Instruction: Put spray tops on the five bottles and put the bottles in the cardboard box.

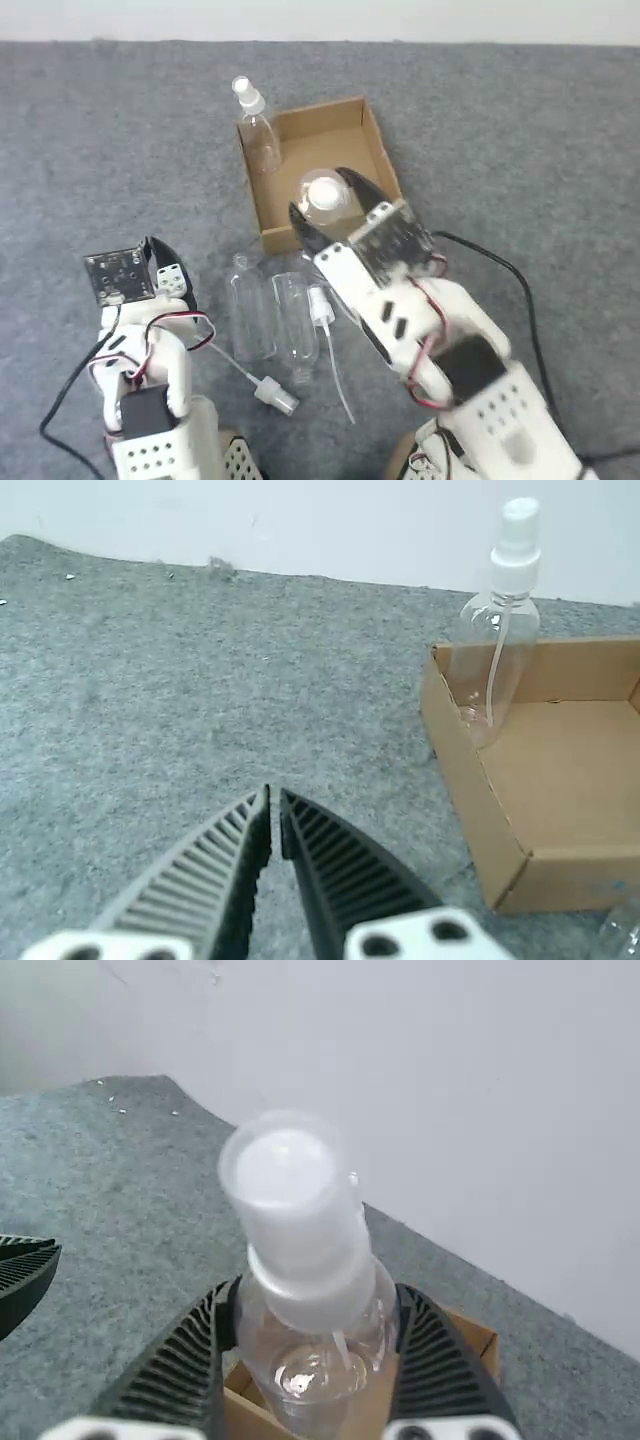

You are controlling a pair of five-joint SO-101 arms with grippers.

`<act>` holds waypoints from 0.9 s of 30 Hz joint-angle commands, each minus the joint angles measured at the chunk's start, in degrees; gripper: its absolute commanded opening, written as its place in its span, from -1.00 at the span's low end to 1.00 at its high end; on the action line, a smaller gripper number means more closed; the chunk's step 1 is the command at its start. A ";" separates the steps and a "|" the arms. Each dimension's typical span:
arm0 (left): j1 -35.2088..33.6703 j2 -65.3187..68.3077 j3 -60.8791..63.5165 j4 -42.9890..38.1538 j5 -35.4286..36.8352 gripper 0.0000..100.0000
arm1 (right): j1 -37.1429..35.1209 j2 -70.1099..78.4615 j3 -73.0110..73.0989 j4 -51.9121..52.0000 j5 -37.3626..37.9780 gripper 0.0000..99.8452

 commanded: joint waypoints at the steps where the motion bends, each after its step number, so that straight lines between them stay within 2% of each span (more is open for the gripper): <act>1: 0.00 -0.97 -0.57 -1.85 0.53 -0.97 | 0.48 5.67 -4.84 -4.97 0.88 -0.99; 8: 0.00 -0.97 -0.57 -1.85 0.44 -0.97 | 0.48 16.66 -9.23 -10.07 0.53 -0.99; 12: 0.00 -0.97 -0.57 -1.85 0.44 -0.97 | 0.75 23.96 -13.54 -12.00 -2.81 -0.99; 27: 0.00 -0.97 -0.57 -1.93 0.35 -0.97 | 0.75 51.12 -27.08 -19.47 -3.16 -0.99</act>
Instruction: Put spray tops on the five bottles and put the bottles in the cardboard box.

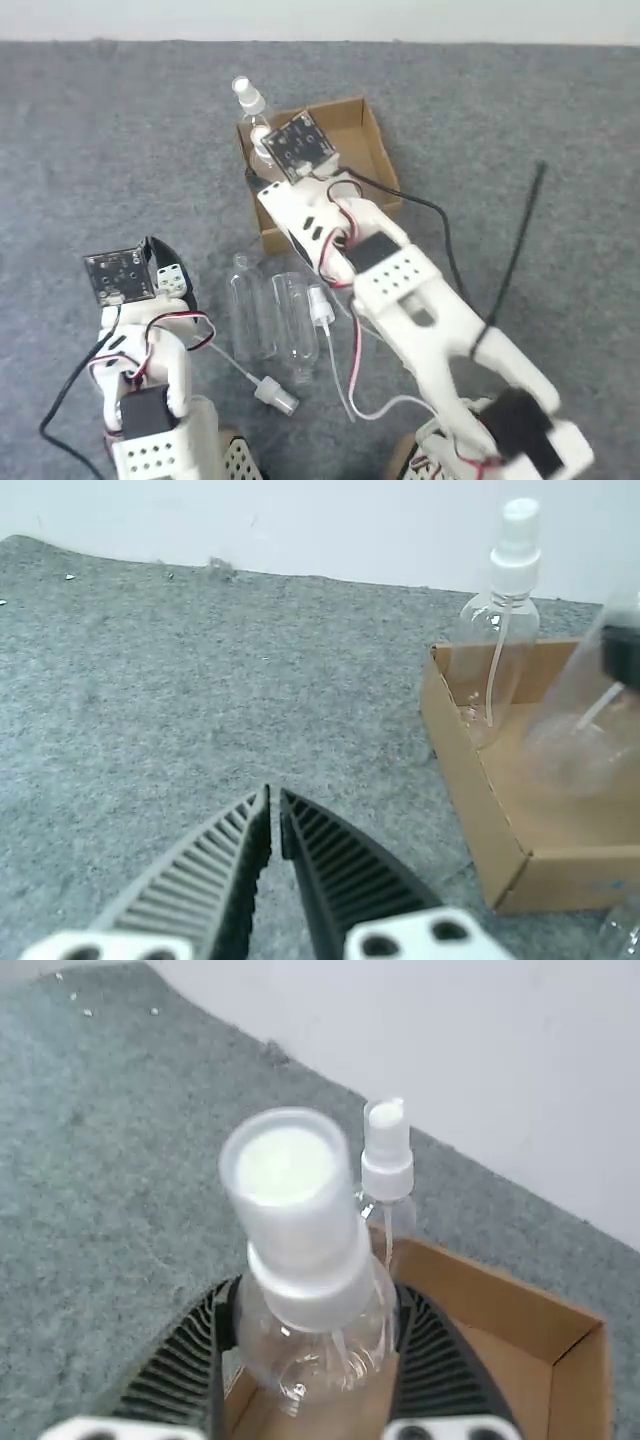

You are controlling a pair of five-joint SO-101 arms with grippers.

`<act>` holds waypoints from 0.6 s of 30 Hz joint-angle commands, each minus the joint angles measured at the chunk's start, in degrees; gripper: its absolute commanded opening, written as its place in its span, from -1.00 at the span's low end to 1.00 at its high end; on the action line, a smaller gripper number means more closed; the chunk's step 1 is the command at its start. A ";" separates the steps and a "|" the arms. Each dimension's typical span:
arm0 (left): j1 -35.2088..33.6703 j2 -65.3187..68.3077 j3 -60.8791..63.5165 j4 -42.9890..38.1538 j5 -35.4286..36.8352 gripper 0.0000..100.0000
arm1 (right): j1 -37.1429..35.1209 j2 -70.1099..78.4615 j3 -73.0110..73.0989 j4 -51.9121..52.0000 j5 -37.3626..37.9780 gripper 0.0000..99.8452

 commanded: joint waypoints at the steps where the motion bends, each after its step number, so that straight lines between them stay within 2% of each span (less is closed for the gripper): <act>1: -0.09 -0.97 -0.57 -1.93 0.35 -0.97 | 0.75 2.95 -7.56 -1.80 -0.53 -0.99; 18: -0.09 -0.97 -0.57 -1.93 0.26 -0.97 | 1.63 24.57 -25.14 -1.80 -2.11 -0.99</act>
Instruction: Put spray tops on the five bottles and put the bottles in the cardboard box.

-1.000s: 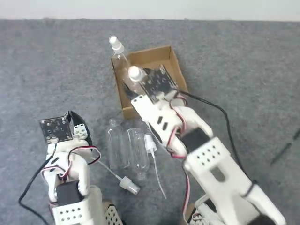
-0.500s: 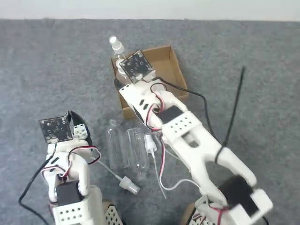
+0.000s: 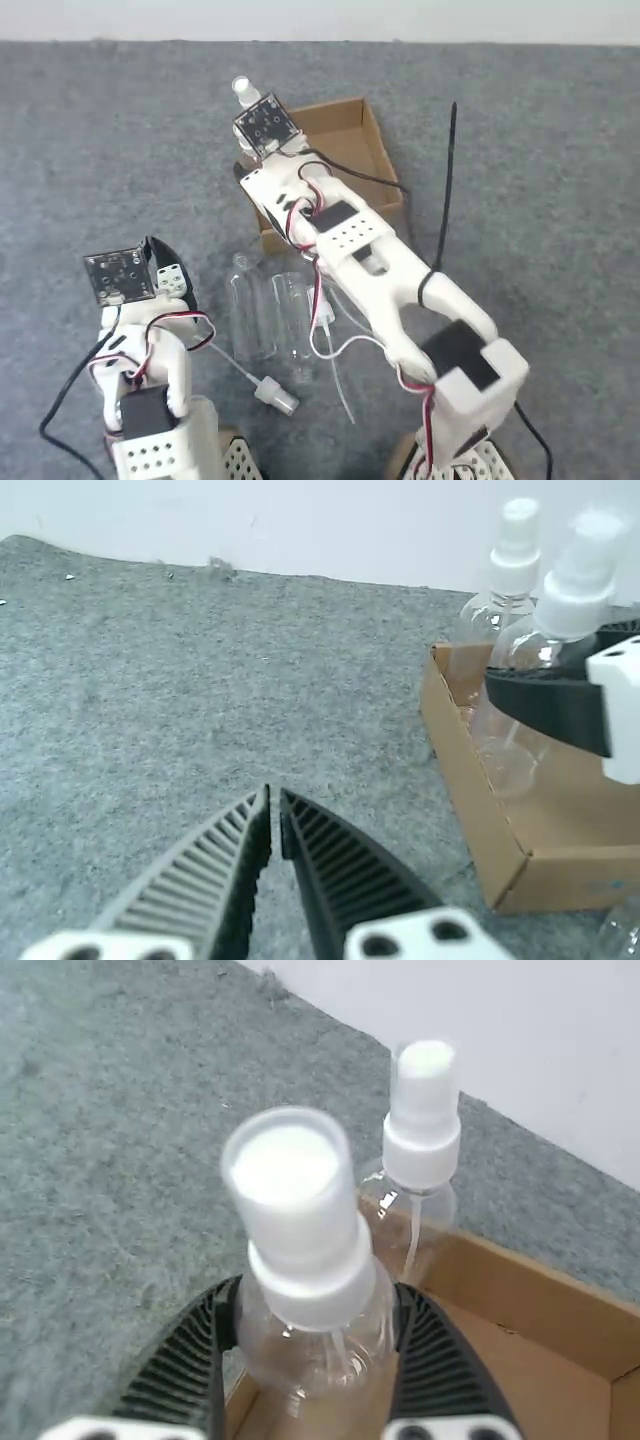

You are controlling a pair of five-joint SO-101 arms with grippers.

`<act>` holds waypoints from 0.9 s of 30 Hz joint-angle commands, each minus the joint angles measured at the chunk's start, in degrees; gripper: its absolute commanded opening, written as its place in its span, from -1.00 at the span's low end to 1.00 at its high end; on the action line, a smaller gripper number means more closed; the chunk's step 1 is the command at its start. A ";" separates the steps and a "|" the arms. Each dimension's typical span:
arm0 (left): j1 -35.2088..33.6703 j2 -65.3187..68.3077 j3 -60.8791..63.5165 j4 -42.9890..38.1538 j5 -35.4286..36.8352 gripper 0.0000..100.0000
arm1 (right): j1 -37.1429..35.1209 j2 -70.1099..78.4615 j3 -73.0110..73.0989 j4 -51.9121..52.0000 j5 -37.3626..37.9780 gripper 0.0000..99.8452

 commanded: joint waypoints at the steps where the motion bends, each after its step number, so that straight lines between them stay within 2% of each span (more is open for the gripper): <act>1: -0.09 -0.97 -0.57 -1.93 0.26 -0.97 | 1.71 1.01 -7.21 -1.27 -3.78 -0.99; 6: -0.09 -0.97 -0.57 -1.76 0.26 -0.97 | 3.21 5.41 -10.81 -1.27 -10.64 -0.99; 13: -0.09 -0.97 -0.57 -1.76 0.26 -0.97 | 4.00 9.89 -13.54 -1.45 -10.90 -0.99; 19: -0.09 -0.97 -0.57 -1.76 0.26 -0.97 | 4.09 12.26 -13.36 -6.64 -10.55 -0.99; 27: -0.09 -0.97 -0.57 -1.76 0.26 -0.97 | 4.18 12.70 -13.10 -6.37 -10.46 -0.99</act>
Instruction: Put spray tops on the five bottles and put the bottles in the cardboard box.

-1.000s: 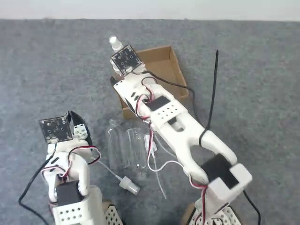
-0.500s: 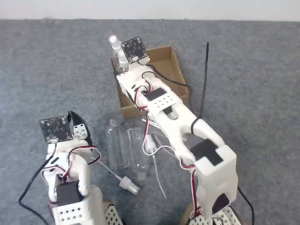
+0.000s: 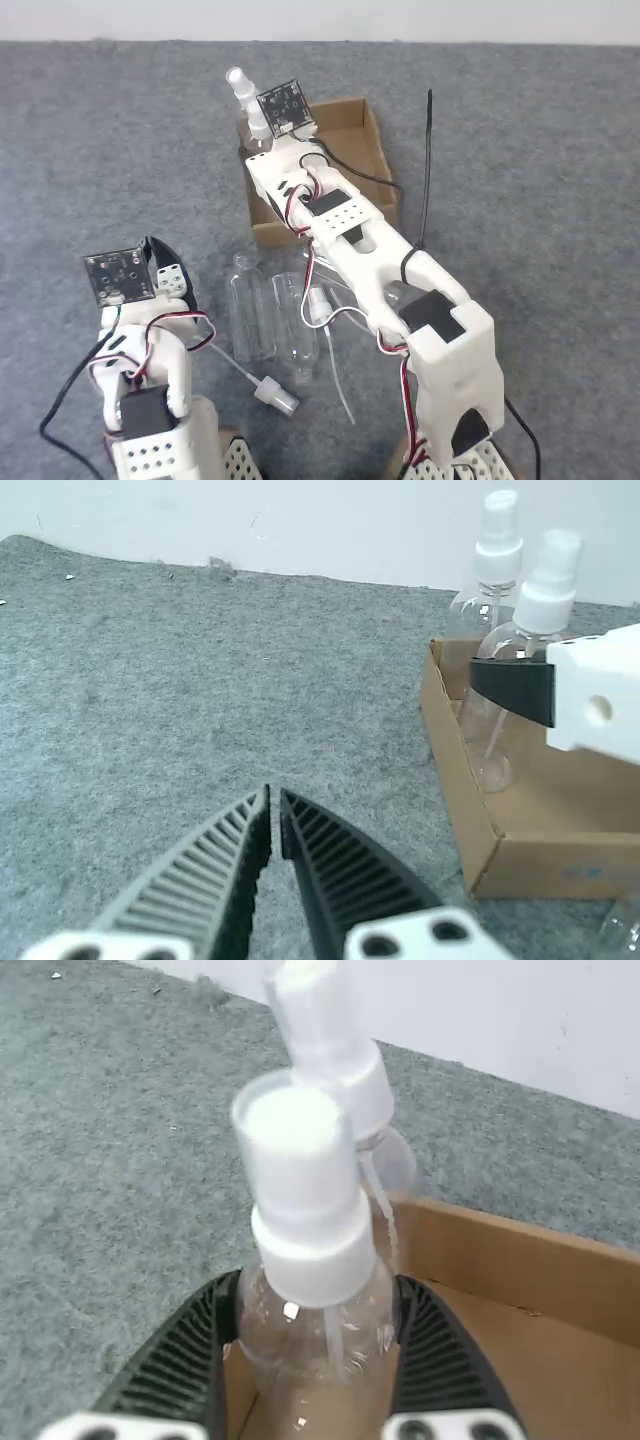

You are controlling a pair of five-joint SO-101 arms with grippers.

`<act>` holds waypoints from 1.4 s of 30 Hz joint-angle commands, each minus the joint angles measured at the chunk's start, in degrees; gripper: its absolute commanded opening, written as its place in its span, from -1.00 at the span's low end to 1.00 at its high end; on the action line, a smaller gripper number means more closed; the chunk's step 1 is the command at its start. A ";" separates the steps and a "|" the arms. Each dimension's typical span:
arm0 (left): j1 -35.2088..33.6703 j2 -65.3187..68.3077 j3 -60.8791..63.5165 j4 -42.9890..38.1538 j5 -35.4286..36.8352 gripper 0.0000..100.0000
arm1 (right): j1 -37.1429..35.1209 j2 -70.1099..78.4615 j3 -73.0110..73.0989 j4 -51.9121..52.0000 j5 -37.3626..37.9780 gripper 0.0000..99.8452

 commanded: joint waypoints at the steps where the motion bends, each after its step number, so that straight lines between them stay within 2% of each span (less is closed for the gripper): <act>1: -0.09 -0.97 -0.57 -1.76 0.26 -0.97 | 1.54 -1.10 -3.25 -1.01 -0.26 -0.99; 12: -0.09 -0.97 -0.13 -1.93 0.26 -0.97 | 1.54 -1.10 -3.25 2.15 -0.26 -0.96; 18: -0.09 -0.97 -0.13 -1.93 0.26 -0.97 | 1.45 -1.10 -1.67 2.15 -0.26 -0.61; 22: -0.09 -0.97 -0.04 -1.93 0.26 -0.97 | 1.27 -1.10 -1.23 2.15 -0.26 -0.50; 42: -0.09 -0.97 -0.04 -1.93 0.26 -0.97 | -0.75 -1.54 -1.14 5.32 -0.79 -0.49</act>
